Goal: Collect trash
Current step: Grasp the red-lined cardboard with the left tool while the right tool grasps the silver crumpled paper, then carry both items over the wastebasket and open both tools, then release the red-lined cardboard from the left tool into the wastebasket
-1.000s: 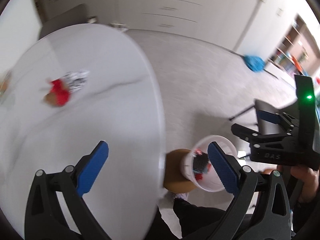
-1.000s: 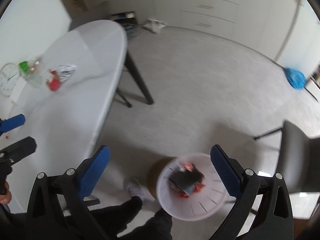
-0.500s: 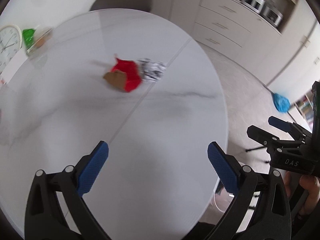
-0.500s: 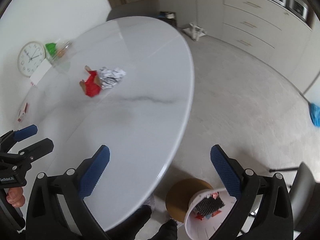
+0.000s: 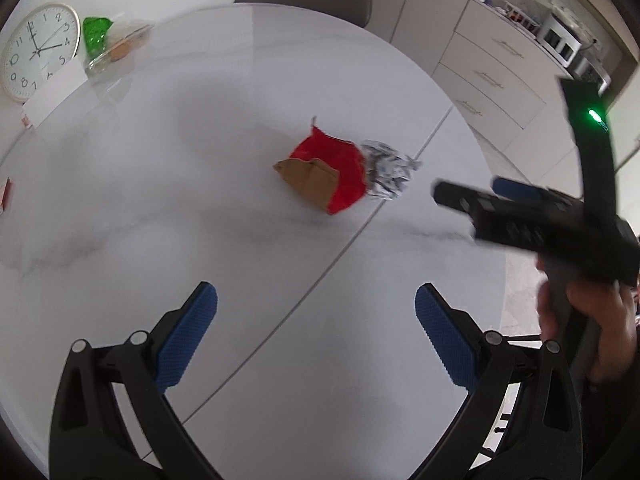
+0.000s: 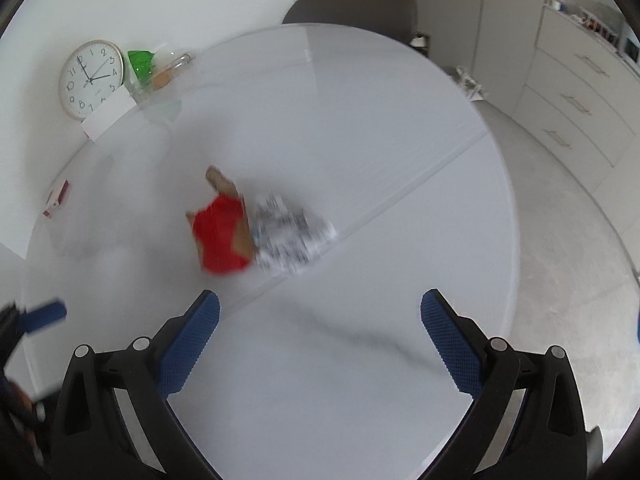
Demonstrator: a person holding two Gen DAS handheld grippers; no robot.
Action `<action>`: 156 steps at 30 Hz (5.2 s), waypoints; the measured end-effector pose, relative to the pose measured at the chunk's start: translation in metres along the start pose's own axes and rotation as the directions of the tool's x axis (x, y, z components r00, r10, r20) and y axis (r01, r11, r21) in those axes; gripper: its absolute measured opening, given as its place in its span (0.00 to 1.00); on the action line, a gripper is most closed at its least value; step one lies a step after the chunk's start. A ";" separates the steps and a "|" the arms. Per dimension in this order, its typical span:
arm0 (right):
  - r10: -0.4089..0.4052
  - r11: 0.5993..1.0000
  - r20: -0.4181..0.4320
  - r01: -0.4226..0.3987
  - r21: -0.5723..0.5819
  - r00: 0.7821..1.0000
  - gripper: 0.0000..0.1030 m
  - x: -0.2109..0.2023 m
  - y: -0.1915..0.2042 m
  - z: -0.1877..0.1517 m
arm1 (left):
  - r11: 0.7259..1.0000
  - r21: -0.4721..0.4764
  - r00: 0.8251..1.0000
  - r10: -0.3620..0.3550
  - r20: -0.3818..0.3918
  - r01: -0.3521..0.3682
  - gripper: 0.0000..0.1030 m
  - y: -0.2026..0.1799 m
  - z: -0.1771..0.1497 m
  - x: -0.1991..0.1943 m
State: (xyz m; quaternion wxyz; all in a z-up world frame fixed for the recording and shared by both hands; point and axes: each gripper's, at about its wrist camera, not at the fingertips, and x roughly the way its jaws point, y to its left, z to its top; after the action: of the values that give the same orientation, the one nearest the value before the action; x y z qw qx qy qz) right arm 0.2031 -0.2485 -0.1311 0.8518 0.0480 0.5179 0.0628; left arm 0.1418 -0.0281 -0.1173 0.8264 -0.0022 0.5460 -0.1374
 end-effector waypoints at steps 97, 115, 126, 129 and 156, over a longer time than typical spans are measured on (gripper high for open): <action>-0.229 0.839 -0.011 0.203 0.505 0.973 0.52 -0.214 -0.109 -0.340 | 0.808 0.549 0.976 -0.198 -0.089 0.214 0.44 -0.281 -0.133 -0.070; -0.212 0.828 -0.080 0.223 0.515 0.974 0.52 -0.201 -0.128 -0.368 | 0.780 0.587 0.976 -0.184 -0.113 0.215 0.44 -0.296 -0.150 -0.069; -0.198 0.810 -0.115 0.228 0.540 0.973 0.55 -0.185 -0.136 -0.381 | 0.750 0.622 0.974 -0.181 -0.133 0.224 0.44 -0.303 -0.156 -0.063; -0.206 0.801 -0.145 0.252 0.544 0.968 0.68 -0.179 -0.140 -0.384 | 0.744 0.628 0.974 -0.181 -0.138 0.227 0.44 -0.305 -0.158 -0.062; -0.302 0.686 -0.139 0.316 0.655 0.943 0.91 -0.224 -0.171 -0.411 | 0.643 0.714 0.961 -0.188 -0.202 0.275 0.44 -0.326 -0.171 -0.051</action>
State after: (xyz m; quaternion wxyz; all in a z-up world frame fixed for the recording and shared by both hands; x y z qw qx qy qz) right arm -0.2542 -0.4457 -0.1482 0.7701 0.2620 0.5146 -0.2709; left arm -0.1049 -0.3046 -0.0903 0.7013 0.2683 0.4834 -0.4500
